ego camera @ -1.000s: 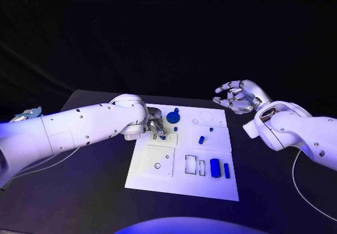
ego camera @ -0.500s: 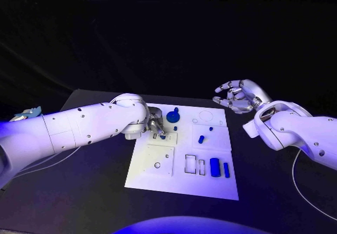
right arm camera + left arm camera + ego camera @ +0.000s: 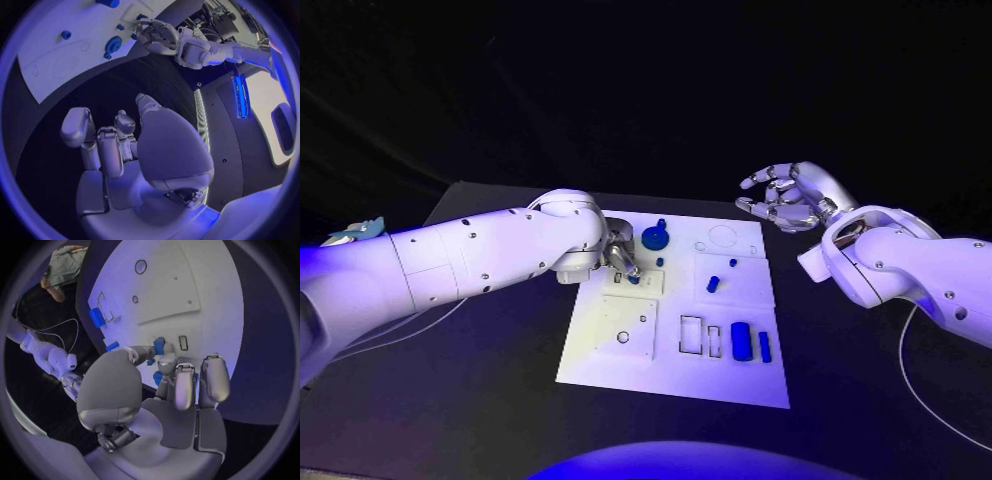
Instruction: Assemble the parts on the task board
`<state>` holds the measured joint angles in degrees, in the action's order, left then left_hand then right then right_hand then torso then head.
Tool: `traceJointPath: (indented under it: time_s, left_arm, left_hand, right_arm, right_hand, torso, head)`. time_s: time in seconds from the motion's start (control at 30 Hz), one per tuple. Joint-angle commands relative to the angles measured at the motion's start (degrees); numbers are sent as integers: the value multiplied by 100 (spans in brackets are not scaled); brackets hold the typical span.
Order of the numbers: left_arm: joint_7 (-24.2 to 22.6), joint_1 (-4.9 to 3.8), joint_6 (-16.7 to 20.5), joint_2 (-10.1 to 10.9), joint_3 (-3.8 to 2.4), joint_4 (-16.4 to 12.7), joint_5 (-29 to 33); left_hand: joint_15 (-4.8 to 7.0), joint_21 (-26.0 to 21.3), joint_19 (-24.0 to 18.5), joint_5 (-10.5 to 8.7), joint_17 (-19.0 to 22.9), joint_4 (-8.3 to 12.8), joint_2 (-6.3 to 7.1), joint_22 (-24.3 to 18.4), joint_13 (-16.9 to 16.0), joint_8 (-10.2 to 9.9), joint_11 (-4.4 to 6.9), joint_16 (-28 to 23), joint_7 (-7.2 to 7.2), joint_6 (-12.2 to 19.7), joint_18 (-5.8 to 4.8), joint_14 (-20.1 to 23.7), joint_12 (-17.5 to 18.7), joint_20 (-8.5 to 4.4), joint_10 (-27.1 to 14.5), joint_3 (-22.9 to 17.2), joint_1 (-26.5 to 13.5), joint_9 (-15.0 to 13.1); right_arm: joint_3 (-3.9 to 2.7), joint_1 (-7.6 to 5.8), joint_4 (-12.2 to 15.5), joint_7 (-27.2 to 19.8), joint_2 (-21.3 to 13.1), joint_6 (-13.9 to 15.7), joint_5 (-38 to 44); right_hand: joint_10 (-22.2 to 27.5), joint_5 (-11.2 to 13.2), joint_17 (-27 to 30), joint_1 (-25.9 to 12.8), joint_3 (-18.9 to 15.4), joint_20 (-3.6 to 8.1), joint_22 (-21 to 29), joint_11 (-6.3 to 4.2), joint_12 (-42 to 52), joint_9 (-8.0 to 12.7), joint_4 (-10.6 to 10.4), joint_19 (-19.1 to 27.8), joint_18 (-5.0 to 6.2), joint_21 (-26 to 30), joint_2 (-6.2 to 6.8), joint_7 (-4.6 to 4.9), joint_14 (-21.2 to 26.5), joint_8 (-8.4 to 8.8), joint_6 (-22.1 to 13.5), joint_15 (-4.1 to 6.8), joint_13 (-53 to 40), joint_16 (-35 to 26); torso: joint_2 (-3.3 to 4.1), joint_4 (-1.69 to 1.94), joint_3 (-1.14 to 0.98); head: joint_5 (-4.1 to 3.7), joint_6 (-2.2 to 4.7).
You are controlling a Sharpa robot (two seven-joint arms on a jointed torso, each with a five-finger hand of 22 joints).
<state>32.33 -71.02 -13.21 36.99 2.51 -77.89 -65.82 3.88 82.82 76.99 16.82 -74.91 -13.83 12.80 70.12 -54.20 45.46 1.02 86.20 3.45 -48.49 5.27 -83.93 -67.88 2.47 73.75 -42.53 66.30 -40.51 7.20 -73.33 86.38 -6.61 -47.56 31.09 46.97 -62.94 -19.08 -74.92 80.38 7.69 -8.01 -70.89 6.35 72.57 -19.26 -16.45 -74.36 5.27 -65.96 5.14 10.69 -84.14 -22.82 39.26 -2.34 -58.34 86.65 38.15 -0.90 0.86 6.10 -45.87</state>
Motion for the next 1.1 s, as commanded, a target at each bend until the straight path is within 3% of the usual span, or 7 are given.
traceJointPath:
  time_s: [0.03, 0.9, 1.1]
  left_arm:
    - [10, 17, -201, -48, 10, 8, 74]
    - [78, 33, -409, -119, 16, 113, 109]
    - [119, 33, -409, -128, 16, 114, 109]
  left_hand:
    - [53, 24, 34, -23, -716, 848, -68, 13, -24, 31, 19, 32, -49, -55, -102, -415, -37, -27, 63, -840, -38, -26]
    - [118, 8, 86, -123, -843, 366, -103, 53, -174, -24, 95, 94, -149, -233, -114, -444, -106, -93, 167, -93, -605, -30]
    - [116, 9, 106, -173, -860, 46, -98, 75, -207, -57, 91, 103, -147, -304, -120, -447, -120, -96, 174, 319, -826, -16]
  right_arm:
    - [-1, 5, 12, -49, -3, -12, 63]
    - [0, 12, -13, -13, -2, -44, 61]
    - [0, 15, -13, 3, -2, -65, 66]
  right_hand:
    - [33, -39, -295, -40, 43, 3, 7, 0, -21, 7, -3, 26, 83, 23, 26, 52, -255, -34, -25, 33, 7, -22]
    - [110, 8, -150, -49, 66, 7, 105, -1, -89, 33, 8, 105, 110, 161, 71, 52, -210, -40, -50, 36, 113, -80]
    - [103, 31, -162, -61, 72, 8, 97, 0, -89, 41, 3, 98, 107, 156, 78, 53, -212, -44, -55, 36, 111, -81]
  torso:
    - [1, -2, 0]
    - [1, 3, -4]
    - [-1, 4, -2]
  head:
    - [-2, -3]
    - [-6, -56]
    - [-9, -59]
